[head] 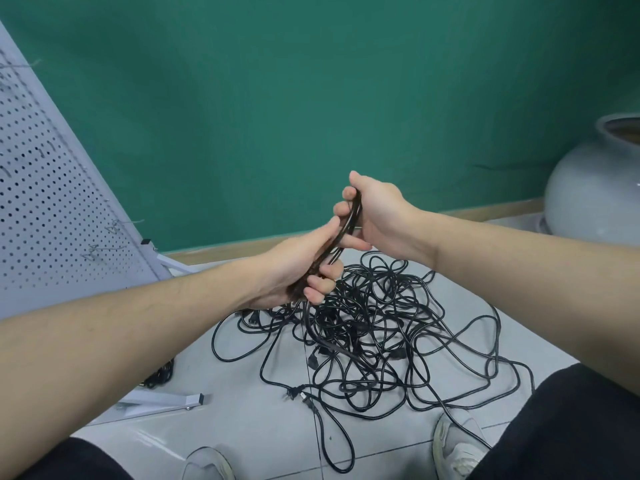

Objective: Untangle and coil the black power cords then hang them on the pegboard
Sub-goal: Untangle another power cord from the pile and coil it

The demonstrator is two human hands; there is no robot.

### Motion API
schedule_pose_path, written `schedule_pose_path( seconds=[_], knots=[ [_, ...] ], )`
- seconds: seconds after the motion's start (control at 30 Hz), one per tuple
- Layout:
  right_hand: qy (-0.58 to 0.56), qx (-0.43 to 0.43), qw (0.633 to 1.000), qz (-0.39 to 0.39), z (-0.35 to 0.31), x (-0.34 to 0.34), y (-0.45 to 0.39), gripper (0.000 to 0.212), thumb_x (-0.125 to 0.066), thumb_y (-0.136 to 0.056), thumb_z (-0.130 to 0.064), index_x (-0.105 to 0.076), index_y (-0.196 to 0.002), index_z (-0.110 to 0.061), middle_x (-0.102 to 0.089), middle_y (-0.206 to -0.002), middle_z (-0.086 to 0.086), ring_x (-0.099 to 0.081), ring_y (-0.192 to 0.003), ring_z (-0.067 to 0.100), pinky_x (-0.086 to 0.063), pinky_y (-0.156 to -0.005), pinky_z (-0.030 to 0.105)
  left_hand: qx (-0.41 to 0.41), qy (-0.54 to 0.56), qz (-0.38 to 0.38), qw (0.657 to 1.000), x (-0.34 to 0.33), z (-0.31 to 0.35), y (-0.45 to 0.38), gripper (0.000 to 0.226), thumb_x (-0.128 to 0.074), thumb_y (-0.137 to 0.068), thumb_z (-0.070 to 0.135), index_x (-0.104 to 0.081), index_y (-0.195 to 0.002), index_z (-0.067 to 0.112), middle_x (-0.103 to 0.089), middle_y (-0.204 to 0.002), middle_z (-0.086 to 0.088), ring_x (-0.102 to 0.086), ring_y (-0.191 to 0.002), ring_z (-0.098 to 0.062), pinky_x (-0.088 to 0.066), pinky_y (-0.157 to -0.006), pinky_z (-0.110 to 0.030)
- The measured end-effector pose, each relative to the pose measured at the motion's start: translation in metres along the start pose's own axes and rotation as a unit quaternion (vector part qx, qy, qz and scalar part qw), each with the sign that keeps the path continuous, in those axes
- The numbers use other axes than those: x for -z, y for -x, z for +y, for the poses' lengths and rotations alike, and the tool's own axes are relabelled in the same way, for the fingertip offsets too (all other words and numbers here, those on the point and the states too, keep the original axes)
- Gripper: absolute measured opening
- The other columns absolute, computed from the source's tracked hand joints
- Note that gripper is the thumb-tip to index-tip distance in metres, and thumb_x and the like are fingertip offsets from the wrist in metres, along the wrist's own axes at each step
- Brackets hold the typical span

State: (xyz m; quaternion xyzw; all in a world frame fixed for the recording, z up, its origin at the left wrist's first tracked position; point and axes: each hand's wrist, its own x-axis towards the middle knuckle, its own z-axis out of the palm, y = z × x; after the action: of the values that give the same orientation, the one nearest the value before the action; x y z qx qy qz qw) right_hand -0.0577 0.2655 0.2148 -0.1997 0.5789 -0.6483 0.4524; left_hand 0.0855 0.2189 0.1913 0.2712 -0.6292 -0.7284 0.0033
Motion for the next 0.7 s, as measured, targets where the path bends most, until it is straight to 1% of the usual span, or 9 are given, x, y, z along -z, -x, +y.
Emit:
schedule_pose_path(
  seconds=[0.1, 0.2, 0.3, 0.37, 0.47, 0.53, 0.57, 0.63, 0.7],
  knots=[
    [0.038, -0.004, 0.999, -0.012, 0.003, -0.001, 0.0, 0.042, -0.036, -0.108, -0.039, -0.039, -0.07, -0.021, -0.047, -0.049, -0.003, -0.046, -0.055, 0.02, -0.038, -0.06, 0.031, 0.009, -0.015, -0.011, 1.0, 0.001, -0.002, -0.002, 0.048, -0.032, -0.108, 0.053, -0.068, -0.113, 0.023, -0.029, -0.066, 0.005, -0.018, -0.052, -0.009, -0.018, -0.046, -0.02],
    [0.068, -0.03, 0.997, -0.017, 0.002, -0.002, 0.001, 0.042, -0.035, -0.108, -0.04, -0.04, -0.071, -0.02, -0.052, -0.053, 0.0, -0.05, -0.06, 0.023, -0.042, -0.066, 0.034, 0.002, -0.032, 0.022, 0.999, 0.0, -0.009, -0.004, 0.043, -0.032, -0.109, 0.05, -0.058, -0.093, 0.02, -0.027, -0.065, 0.006, -0.019, -0.05, -0.008, -0.019, -0.043, -0.019],
    [0.041, -0.039, 0.998, -0.025, -0.001, 0.005, 0.001, 0.045, -0.027, -0.108, -0.051, -0.052, -0.094, -0.016, -0.074, -0.079, 0.012, -0.067, -0.083, 0.03, -0.053, -0.078, 0.043, -0.032, 0.003, 0.083, 0.996, 0.0, -0.013, -0.007, 0.041, -0.033, -0.109, 0.05, -0.048, -0.084, 0.021, -0.025, -0.062, 0.007, -0.017, -0.048, -0.009, -0.019, -0.041, -0.019],
    [0.026, -0.036, 0.998, -0.047, -0.002, 0.013, 0.0, 0.053, -0.019, -0.107, -0.053, -0.054, -0.113, -0.014, -0.076, -0.103, 0.019, -0.069, -0.103, 0.035, -0.054, -0.091, 0.05, -0.065, 0.03, 0.112, 0.991, 0.0, -0.013, -0.011, 0.041, -0.033, -0.109, 0.049, -0.047, -0.082, 0.021, -0.024, -0.062, 0.006, -0.016, -0.048, -0.009, -0.02, -0.04, -0.02],
    [0.127, -0.034, 0.986, -0.1, 0.006, 0.02, -0.002, 0.048, -0.02, -0.105, -0.037, -0.052, -0.132, -0.013, -0.072, -0.116, 0.019, -0.065, -0.117, 0.034, -0.044, -0.108, 0.053, -0.094, 0.108, 0.157, 0.977, 0.0, -0.006, -0.012, 0.041, -0.035, -0.11, 0.047, -0.045, -0.08, 0.021, -0.024, -0.061, 0.006, -0.018, -0.047, -0.009, -0.023, -0.04, -0.02],
    [0.258, -0.023, 0.956, -0.136, 0.017, 0.02, -0.001, 0.042, -0.029, -0.105, -0.033, -0.05, -0.139, -0.019, -0.075, -0.115, 0.008, -0.065, -0.118, 0.026, -0.043, -0.108, 0.047, -0.113, 0.154, 0.186, 0.964, 0.0, 0.0, -0.014, 0.041, -0.035, -0.11, 0.047, -0.044, -0.08, 0.021, -0.026, -0.061, 0.006, -0.02, -0.045, -0.009, -0.026, -0.04, -0.021],
    [0.331, -0.021, 0.927, -0.175, 0.022, 0.019, 0.001, 0.039, -0.037, -0.105, -0.037, -0.054, -0.137, -0.023, -0.075, -0.117, 0.001, -0.064, -0.118, 0.02, -0.042, -0.108, 0.044, -0.122, 0.176, 0.196, 0.957, 0.001, 0.003, -0.016, 0.04, -0.035, -0.11, 0.048, -0.044, -0.081, 0.021, -0.026, -0.061, 0.005, -0.02, -0.045, -0.009, -0.025, -0.039, -0.021],
    [0.447, -0.035, 0.854, -0.265, 0.03, 0.017, 0.006, 0.037, -0.049, -0.099, -0.046, -0.063, -0.128, -0.027, -0.071, -0.123, -0.008, -0.059, -0.121, 0.009, -0.037, -0.11, 0.041, -0.133, 0.215, 0.214, 0.943, 0.002, 0.009, -0.017, 0.04, -0.036, -0.109, 0.049, -0.043, -0.08, 0.022, -0.026, -0.062, 0.006, -0.017, -0.046, -0.009, -0.021, -0.04, -0.02],
    [0.514, -0.016, 0.798, -0.315, 0.034, 0.015, 0.012, 0.025, -0.054, -0.099, -0.037, -0.069, -0.11, -0.021, -0.07, -0.112, -0.011, -0.059, -0.11, 0.005, -0.039, -0.107, 0.034, -0.138, 0.223, 0.234, 0.936, 0.005, 0.012, -0.018, 0.04, -0.036, -0.109, 0.05, -0.043, -0.079, 0.023, -0.026, -0.062, 0.006, -0.014, -0.048, -0.01, -0.018, -0.04, -0.02]
  ],
)
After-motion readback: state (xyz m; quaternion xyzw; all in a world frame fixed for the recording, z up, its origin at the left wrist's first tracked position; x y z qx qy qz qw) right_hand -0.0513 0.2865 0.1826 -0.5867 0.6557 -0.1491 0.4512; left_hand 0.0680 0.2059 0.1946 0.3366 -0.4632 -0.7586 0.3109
